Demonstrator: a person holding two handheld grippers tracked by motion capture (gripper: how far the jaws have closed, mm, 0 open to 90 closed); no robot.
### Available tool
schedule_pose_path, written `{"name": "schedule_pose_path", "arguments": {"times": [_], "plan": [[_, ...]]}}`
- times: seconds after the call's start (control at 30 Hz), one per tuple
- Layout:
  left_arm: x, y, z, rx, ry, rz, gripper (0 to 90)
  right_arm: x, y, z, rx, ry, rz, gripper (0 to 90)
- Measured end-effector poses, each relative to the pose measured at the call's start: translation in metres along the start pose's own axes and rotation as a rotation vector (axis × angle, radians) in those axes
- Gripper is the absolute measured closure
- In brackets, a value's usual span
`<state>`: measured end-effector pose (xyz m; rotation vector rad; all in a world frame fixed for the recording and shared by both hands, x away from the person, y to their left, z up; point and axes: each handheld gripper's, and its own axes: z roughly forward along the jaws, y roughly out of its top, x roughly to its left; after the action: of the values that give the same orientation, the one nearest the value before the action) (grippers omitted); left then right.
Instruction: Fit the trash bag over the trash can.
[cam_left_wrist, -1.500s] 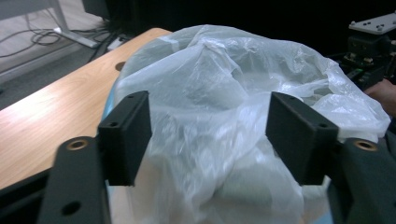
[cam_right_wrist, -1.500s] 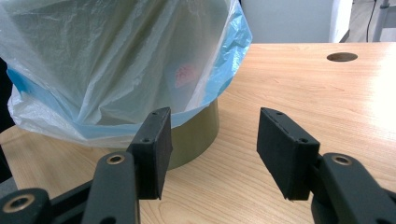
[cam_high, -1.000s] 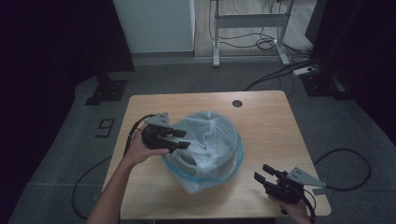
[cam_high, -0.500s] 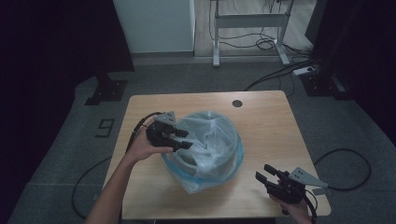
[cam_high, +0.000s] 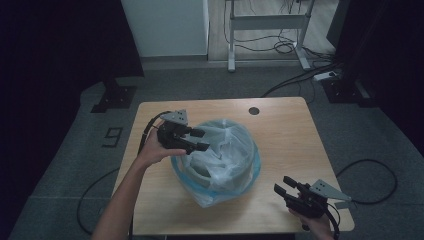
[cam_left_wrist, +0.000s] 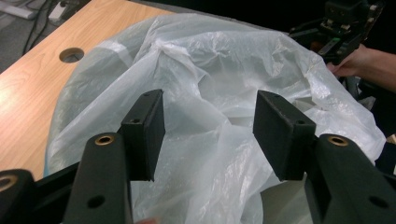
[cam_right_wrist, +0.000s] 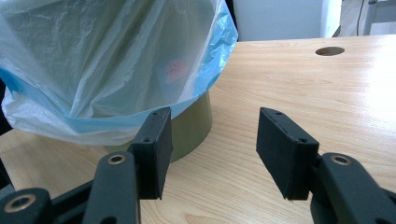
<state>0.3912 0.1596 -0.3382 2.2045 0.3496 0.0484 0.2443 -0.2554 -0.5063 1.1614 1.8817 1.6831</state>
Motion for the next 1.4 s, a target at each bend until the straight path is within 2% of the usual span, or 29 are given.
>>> {"name": "schedule_pose_path", "arguments": {"times": [0.37, 0.73, 0.93, 1.17, 1.4], "plan": [[0.008, 0.001, -0.001, -0.063, -0.015, -0.026, 42.2, 0.0, 0.0, 0.001, 0.001, 0.0, -0.001, 44.9], [0.018, 0.012, 0.019, -0.053, -0.037, -0.042, 42.4, -0.001, -0.001, 0.001, 0.002, -0.006, 0.0, 44.9], [0.018, 0.023, 0.027, -0.053, -0.051, -0.033, 42.3, -0.001, 0.0, 0.0, -0.001, -0.01, 0.001, 44.9], [0.022, 0.036, 0.042, -0.014, -0.05, -0.04, 44.0, -0.001, 0.0, 0.0, -0.001, -0.01, -0.003, 44.9], [0.024, 0.042, 0.062, 0.073, -0.047, -0.041, 51.4, -0.002, 0.001, -0.002, -0.006, -0.016, 0.0, 45.0]]}}
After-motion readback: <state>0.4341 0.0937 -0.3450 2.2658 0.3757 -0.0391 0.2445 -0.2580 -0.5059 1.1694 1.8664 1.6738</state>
